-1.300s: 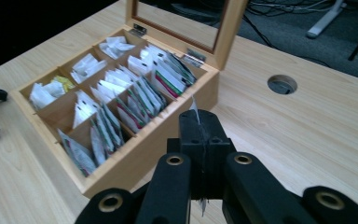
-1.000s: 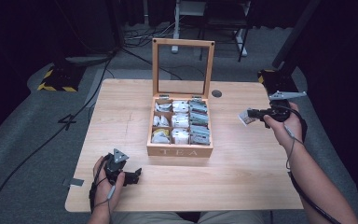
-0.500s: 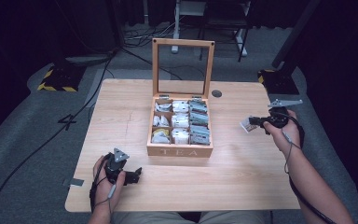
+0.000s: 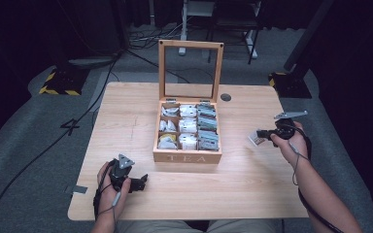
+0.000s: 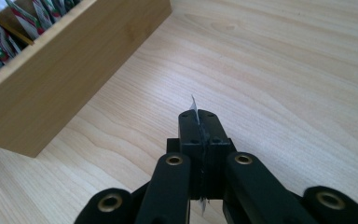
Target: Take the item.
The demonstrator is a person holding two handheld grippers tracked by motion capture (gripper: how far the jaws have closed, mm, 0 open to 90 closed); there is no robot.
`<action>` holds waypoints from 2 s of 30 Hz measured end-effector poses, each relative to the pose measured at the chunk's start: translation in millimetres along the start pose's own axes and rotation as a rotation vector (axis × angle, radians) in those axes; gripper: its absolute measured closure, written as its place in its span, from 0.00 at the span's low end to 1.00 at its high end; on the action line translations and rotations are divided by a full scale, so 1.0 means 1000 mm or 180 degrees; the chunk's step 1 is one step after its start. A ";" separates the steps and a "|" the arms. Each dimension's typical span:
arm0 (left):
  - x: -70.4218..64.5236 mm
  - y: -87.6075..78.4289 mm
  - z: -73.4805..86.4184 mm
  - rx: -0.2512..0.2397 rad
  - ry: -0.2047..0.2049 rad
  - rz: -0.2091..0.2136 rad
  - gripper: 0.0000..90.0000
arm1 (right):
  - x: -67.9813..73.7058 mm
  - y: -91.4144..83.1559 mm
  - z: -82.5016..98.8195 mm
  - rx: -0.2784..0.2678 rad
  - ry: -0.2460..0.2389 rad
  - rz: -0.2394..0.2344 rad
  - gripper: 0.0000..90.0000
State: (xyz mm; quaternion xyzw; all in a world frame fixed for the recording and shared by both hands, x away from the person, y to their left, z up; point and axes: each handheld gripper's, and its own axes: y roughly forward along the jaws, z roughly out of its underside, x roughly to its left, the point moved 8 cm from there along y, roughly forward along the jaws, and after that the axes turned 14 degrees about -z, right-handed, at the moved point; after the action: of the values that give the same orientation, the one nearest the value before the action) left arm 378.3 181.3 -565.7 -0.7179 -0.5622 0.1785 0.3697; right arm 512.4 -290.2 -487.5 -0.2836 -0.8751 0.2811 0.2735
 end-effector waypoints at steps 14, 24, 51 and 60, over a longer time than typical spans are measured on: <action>0.000 0.000 0.000 -0.0005 -0.0001 0.0005 0.00 | -0.010 0.007 0.015 0.0158 0.0167 0.0025 1.00; 0.000 0.000 0.000 -0.0005 -0.0001 0.0002 0.00 | -0.023 0.004 0.023 0.0147 0.0218 0.0162 0.83; 0.002 -0.027 -0.001 -0.0206 -0.0074 0.0016 0.19 | 0.034 -0.052 0.021 -0.0361 -0.0449 -0.0064 0.55; 0.001 -0.034 0.004 -0.0114 -0.0034 0.0003 0.17 | 0.076 -0.044 0.031 -0.0358 -0.0644 -0.0291 0.53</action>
State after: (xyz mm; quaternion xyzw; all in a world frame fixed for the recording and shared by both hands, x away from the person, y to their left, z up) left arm 353.4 186.8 -543.3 -0.7237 -0.5670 0.1724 0.3536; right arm 425.3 -281.1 -456.7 -0.2284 -0.9246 0.2460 0.1800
